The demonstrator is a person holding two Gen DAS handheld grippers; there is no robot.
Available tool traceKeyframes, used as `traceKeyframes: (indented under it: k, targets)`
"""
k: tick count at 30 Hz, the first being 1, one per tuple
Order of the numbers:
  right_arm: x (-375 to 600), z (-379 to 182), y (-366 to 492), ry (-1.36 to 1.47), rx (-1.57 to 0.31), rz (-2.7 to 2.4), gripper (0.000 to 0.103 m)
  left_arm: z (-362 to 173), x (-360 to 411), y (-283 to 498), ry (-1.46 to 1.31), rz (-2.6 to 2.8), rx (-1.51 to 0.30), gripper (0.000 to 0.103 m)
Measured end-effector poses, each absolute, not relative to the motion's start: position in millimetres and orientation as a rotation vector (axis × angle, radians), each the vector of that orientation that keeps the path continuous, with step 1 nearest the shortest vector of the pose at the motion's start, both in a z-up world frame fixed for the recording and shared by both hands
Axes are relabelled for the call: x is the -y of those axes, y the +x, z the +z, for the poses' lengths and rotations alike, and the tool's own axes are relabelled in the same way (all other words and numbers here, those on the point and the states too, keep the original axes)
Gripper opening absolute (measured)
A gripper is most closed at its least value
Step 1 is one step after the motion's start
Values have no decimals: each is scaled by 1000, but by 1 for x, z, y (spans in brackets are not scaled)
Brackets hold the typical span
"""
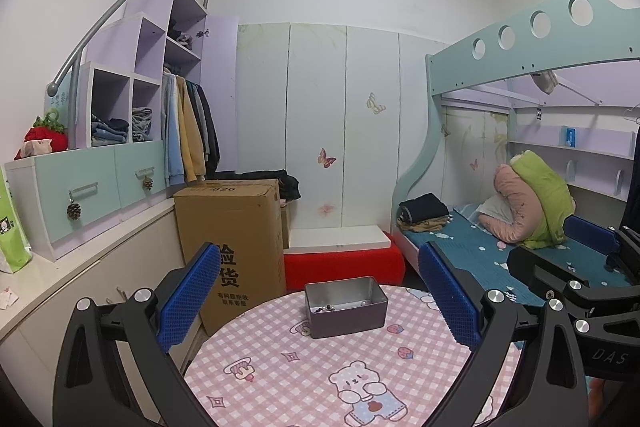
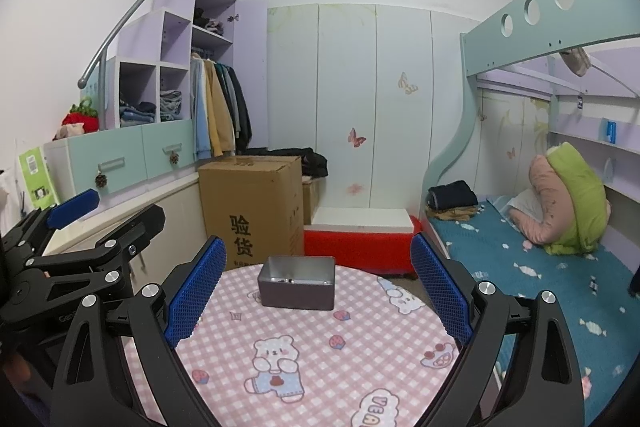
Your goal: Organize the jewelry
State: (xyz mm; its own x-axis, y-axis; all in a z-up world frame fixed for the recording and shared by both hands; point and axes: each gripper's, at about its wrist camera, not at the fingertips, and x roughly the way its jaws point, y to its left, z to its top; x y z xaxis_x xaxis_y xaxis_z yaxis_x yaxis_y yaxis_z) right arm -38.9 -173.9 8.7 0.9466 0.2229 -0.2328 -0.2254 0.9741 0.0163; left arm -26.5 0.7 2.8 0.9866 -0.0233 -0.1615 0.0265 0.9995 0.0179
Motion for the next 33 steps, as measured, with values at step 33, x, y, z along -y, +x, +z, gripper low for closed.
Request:
traceKeyframes:
  k: [33]
  targets:
    - [171,0,-33,-4,-252,226,90,-6,2,-16,27,-29,-176,96]
